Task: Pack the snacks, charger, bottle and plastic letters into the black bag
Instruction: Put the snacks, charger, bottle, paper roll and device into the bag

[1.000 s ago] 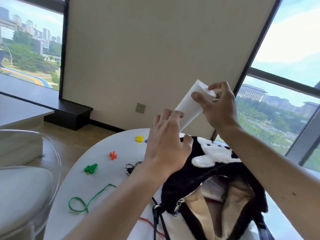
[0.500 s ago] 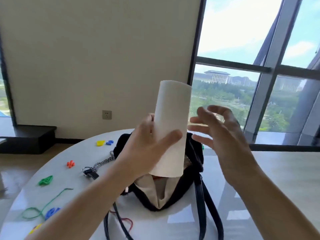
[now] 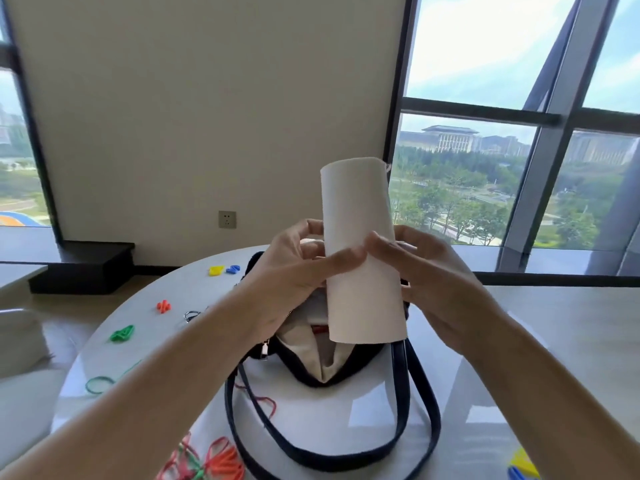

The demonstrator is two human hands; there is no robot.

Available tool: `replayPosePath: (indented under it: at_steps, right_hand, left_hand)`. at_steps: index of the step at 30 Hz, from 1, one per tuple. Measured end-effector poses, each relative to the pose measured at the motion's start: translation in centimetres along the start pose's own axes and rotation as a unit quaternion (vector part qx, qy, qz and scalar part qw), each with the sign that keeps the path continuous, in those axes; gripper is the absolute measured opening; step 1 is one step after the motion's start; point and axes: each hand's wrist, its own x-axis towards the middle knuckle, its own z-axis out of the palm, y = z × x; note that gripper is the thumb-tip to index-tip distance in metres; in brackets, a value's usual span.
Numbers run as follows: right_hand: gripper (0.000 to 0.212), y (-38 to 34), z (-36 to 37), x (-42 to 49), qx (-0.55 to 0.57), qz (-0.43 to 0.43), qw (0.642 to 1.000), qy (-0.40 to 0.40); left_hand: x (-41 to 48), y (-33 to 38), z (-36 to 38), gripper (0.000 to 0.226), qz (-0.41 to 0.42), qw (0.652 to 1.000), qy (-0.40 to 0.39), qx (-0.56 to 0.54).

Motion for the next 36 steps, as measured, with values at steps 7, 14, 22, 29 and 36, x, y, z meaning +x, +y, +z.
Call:
replayPosePath:
  at_steps: [7, 14, 22, 29, 36]
  right_hand:
    - [0.017, 0.8, -2.6, 1.3, 0.074, -0.039, 0.986, 0.147]
    - [0.032, 2.8, -3.1, 1.8, 0.040, -0.111, 0.974, 0.193]
    - [0.060, 8.4, -0.5, 1.6, -0.074, -0.150, 0.985, 0.045]
    - [0.052, 11.7, 1.0, 4.3, -0.417, -0.254, 0.870, 0.070]
    - [0.045, 10.6, 2.7, 8.2, -0.754, -0.238, 0.610, 0.049]
  left_hand:
    - [0.8, -1.2, -3.0, 0.018, 0.110, 0.911, 0.048, 0.395]
    - [-0.6, -8.8, -4.8, 0.041, -0.037, 0.640, 0.041, 0.766]
    - [1.6, -6.9, -5.2, 0.033, 0.129, 0.756, 0.205, 0.608]
    - [2.6, -5.3, -4.9, 0.056, 0.177, 0.813, 0.126, 0.540]
    - [2.1, -5.3, -5.1, 0.078, 0.153, 0.794, 0.137, 0.572]
